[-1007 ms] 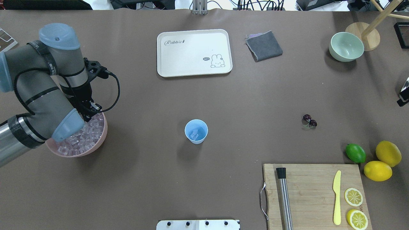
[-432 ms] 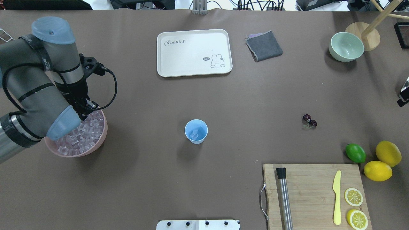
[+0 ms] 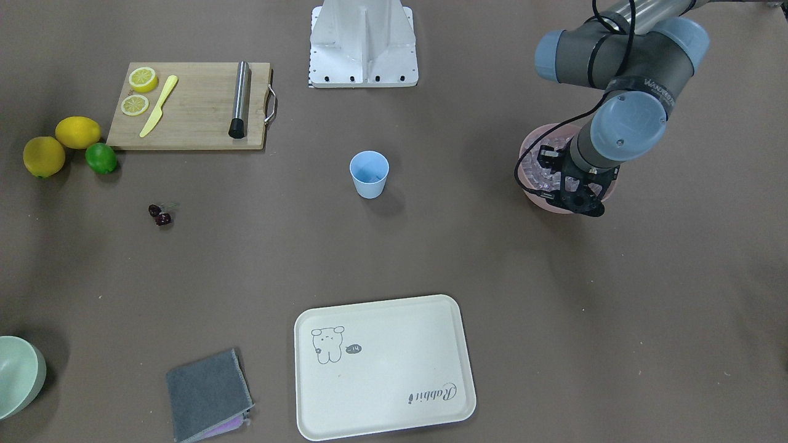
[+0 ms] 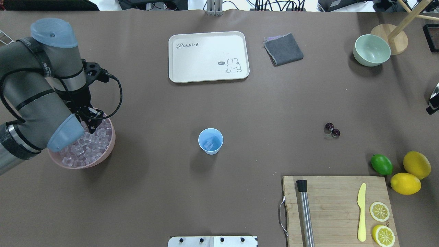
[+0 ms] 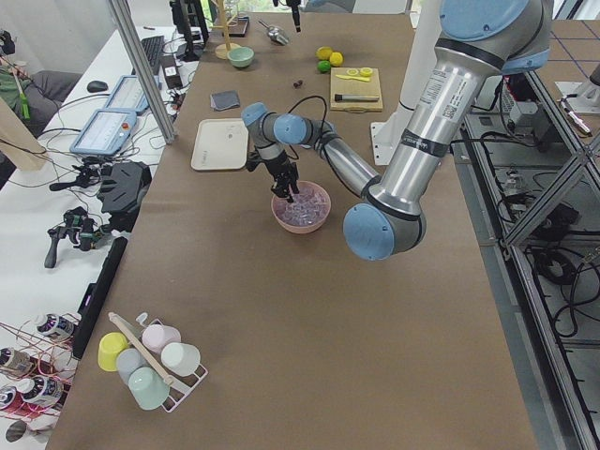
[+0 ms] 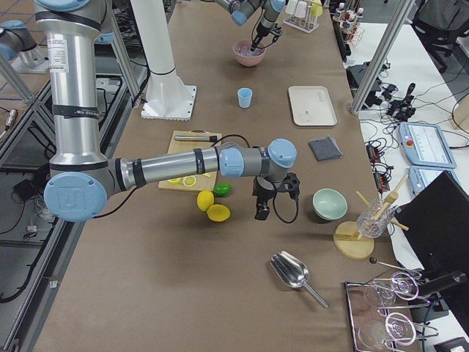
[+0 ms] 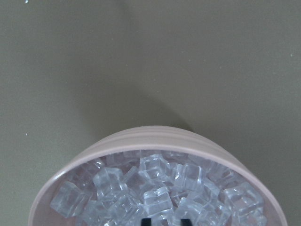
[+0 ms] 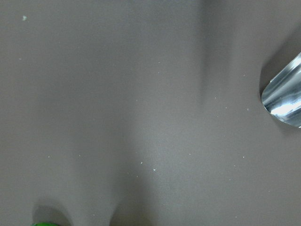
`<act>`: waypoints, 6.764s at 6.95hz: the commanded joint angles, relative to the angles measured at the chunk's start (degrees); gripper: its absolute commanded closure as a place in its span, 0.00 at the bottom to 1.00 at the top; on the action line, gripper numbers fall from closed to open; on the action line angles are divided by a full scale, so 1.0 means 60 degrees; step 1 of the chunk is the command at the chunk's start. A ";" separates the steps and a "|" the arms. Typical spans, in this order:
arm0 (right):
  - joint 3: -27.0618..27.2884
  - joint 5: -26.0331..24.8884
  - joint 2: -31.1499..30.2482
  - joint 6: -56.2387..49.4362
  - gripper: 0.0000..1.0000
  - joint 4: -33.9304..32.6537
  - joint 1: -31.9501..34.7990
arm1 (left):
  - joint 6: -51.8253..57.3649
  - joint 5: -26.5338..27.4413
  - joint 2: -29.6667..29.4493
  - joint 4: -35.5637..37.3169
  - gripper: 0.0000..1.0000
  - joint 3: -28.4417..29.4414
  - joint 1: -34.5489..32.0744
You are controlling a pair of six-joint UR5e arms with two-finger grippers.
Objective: Put ice and cherries in cup
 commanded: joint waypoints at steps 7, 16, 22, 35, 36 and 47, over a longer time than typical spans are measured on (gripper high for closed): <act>0.0013 0.0000 0.0015 0.0008 0.00 0.0012 -0.0029 | -0.6730 -0.2459 0.2207 -0.2844 0.03 -0.0656 -0.0094; 0.0013 0.0000 0.0015 0.0008 0.00 0.0012 -0.0044 | -0.9641 -0.3396 0.2227 -0.5675 0.03 0.0167 -0.0094; -0.0001 -0.0015 0.0029 0.0008 0.00 0.0012 -0.0059 | -0.9641 -0.3761 0.2607 -0.6697 0.03 0.0591 0.0214; 0.0013 -0.0029 0.0103 0.0008 0.00 0.0012 -0.0088 | -1.1909 -0.3924 0.2374 -0.8649 0.25 0.1559 0.0258; 0.0013 -0.0029 0.0103 0.0008 0.00 0.0012 -0.0088 | -1.2071 -0.3924 0.2273 -0.8649 0.46 0.1559 0.0258; -0.0001 -0.0030 0.0117 0.0008 0.00 0.0012 -0.0088 | -1.1956 -0.5067 0.1628 -0.8547 1.00 0.1486 -0.0649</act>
